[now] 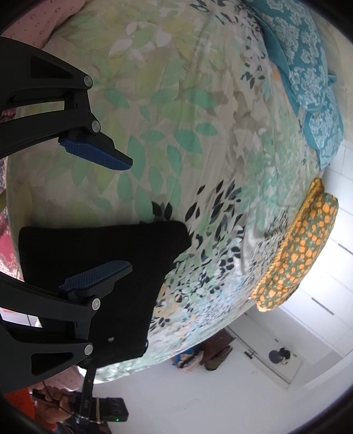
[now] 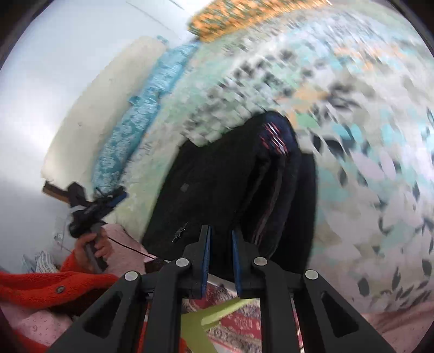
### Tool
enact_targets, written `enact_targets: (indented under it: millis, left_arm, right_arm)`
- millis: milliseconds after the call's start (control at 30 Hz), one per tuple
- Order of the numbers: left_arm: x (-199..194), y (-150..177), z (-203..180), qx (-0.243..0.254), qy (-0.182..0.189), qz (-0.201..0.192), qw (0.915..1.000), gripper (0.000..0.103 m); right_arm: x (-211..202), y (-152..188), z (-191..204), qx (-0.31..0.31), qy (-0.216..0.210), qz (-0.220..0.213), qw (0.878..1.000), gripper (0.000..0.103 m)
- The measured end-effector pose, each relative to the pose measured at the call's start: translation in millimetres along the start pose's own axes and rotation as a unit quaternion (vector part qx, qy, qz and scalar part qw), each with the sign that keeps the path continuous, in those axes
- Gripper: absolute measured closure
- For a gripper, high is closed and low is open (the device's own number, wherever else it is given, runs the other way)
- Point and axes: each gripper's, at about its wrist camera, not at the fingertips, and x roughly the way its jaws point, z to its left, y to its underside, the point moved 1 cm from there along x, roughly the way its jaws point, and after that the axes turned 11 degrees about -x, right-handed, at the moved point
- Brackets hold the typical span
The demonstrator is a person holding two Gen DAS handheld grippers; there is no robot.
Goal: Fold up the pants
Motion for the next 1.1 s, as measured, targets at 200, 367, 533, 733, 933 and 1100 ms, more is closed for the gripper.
enact_targets:
  millis: [200, 367, 533, 733, 933, 1100]
  left_arm:
    - [14, 29, -43, 0.096, 0.003, 0.036, 0.9947, 0.032]
    - [20, 46, -57, 0.143, 0.004, 0.052, 0.9883, 0.032]
    - [23, 49, -58, 0.151, 0.0, 0.058, 0.9868, 0.032]
    - [11, 52, -57, 0.149, -0.018, 0.042, 0.9877, 0.025]
    - [27, 57, -76, 0.18, -0.039, 0.051, 0.9815, 0.021]
    - [36, 71, -81, 0.205, -0.067, 0.067, 0.9742, 0.021]
  right_arm:
    - [20, -6, 5, -0.034, 0.06, 0.06, 0.996, 0.078]
    - [-7, -38, 21, -0.083, 0.104, 0.023, 0.991, 0.065]
    - [21, -71, 7, -0.06, 0.117, 0.01, 0.991, 0.065]
    - [22, -84, 24, -0.098, 0.16, -0.001, 0.982, 0.099]
    - [51, -71, 9, -0.112, 0.219, 0.028, 0.969, 0.099]
    - [38, -68, 13, -0.118, 0.227, 0.013, 0.967, 0.095]
